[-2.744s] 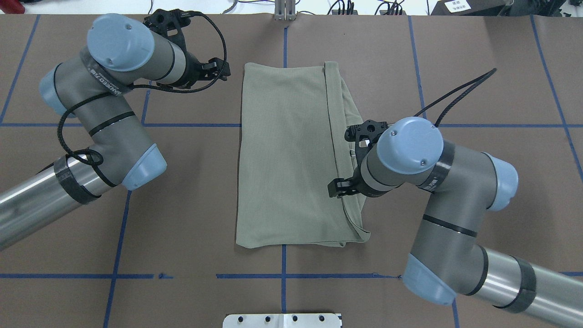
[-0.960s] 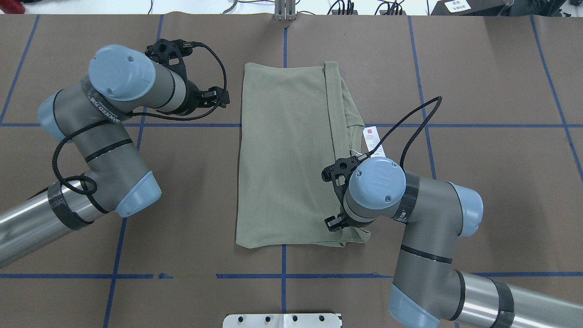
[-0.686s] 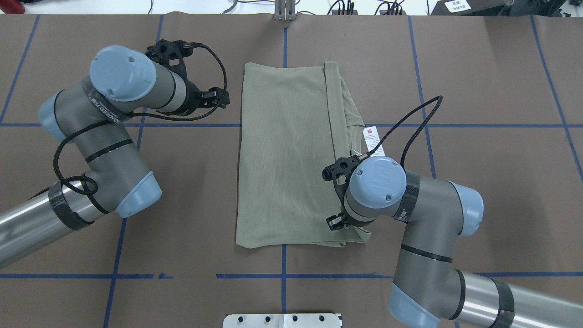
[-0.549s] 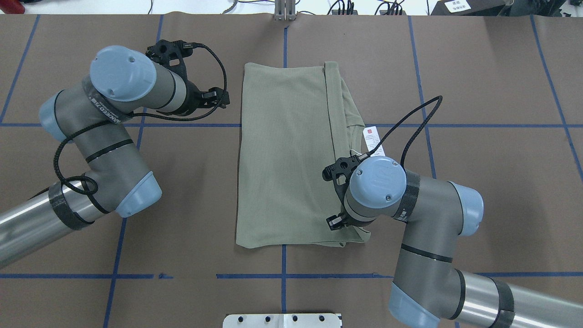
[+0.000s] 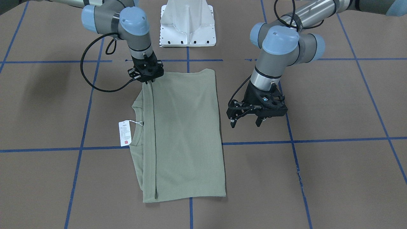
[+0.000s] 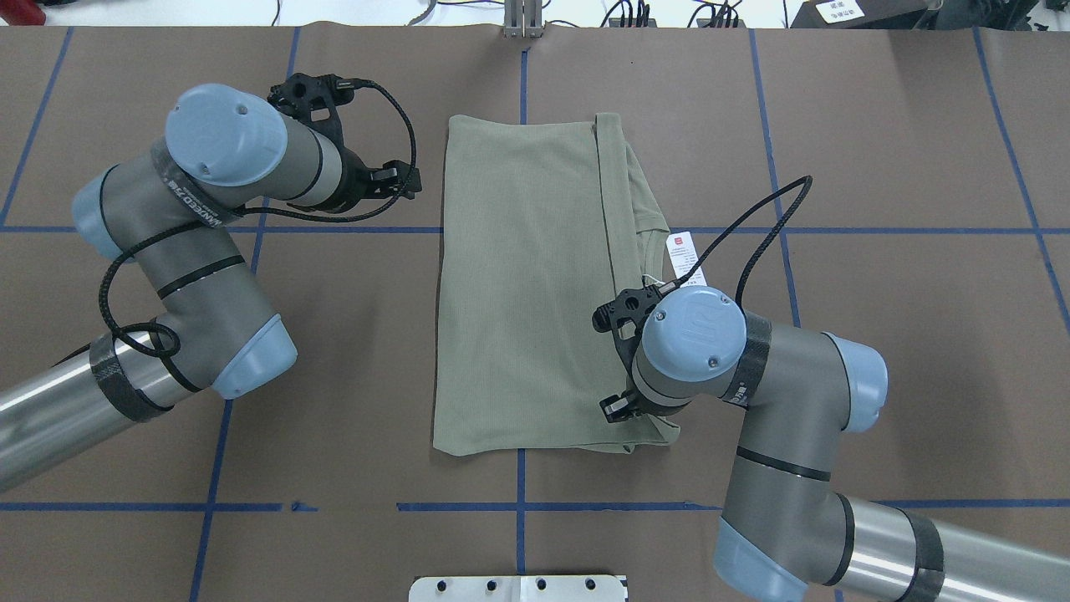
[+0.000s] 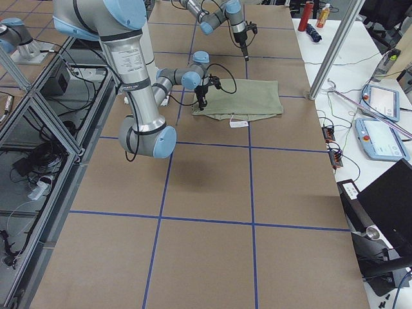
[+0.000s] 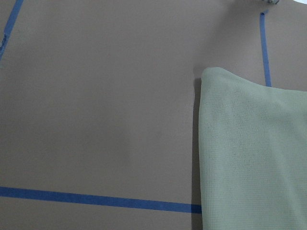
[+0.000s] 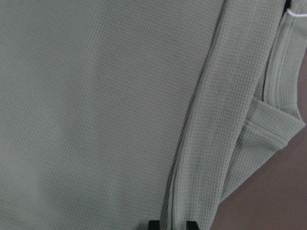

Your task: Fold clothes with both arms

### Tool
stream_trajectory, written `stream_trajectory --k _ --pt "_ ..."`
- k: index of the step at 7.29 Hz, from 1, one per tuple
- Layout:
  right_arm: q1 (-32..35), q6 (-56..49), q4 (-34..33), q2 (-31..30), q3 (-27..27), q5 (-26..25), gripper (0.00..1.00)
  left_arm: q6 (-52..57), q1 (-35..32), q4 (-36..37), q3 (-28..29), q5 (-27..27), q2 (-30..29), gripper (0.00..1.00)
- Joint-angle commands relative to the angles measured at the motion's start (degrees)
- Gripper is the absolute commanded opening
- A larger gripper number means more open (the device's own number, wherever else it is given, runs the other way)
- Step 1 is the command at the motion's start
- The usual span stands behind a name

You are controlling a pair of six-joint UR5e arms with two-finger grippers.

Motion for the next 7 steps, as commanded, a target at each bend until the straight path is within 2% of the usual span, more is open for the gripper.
stream_trajectory --k 1,2,5,7 --pt "-0.01 0.0 0.0 -0.39 0.08 0.02 0.14 0.0 0.09 0.0 -0.02 0.0 0.0 1.0" --pt "0.07 0.0 0.0 -0.74 0.08 0.02 0.02 0.0 0.0 0.0 -0.02 0.0 0.0 1.0" --pt "0.69 0.0 0.0 -0.75 0.52 0.11 0.0 0.0 0.0 0.0 -0.03 0.0 -0.18 1.0" --pt "1.04 0.17 -0.09 -3.46 2.62 -0.06 0.0 0.0 0.09 0.0 -0.02 0.0 -0.26 1.0"
